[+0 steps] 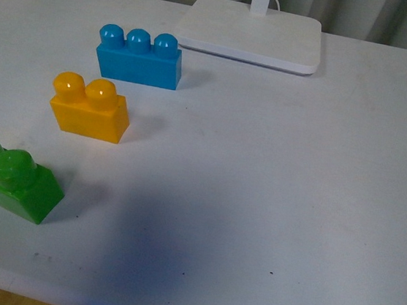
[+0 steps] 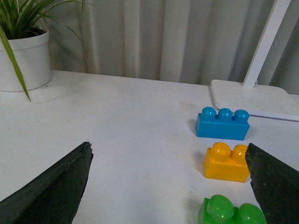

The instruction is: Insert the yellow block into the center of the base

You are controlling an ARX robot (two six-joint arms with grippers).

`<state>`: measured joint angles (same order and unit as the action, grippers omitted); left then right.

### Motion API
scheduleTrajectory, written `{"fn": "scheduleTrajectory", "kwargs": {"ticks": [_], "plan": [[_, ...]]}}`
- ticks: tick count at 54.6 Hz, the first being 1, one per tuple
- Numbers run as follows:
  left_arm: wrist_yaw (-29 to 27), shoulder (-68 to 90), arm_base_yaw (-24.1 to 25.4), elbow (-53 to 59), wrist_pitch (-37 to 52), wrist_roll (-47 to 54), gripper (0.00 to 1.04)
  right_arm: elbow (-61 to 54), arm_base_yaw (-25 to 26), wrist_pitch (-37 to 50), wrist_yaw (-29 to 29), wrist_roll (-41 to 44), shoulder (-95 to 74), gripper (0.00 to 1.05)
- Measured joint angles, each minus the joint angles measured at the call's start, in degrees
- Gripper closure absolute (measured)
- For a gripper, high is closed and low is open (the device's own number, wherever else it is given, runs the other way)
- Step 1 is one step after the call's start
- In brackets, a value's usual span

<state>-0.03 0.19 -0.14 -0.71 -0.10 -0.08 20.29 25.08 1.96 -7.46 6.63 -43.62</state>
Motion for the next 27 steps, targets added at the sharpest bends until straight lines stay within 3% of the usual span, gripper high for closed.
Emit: {"fn": "scheduleTrajectory", "kwargs": {"ticks": [10, 27], "plan": [[0.0, 0.0, 0.0, 0.0, 0.0, 0.0, 0.06, 8.6, 8.0, 1.4, -1.7, 6.0, -22.9, 0.09], [0.0, 0.0, 0.0, 0.0, 0.0, 0.0, 0.06, 16.7, 10.5, 4.0, -0.5, 12.2, -43.1, 0.09]]}}
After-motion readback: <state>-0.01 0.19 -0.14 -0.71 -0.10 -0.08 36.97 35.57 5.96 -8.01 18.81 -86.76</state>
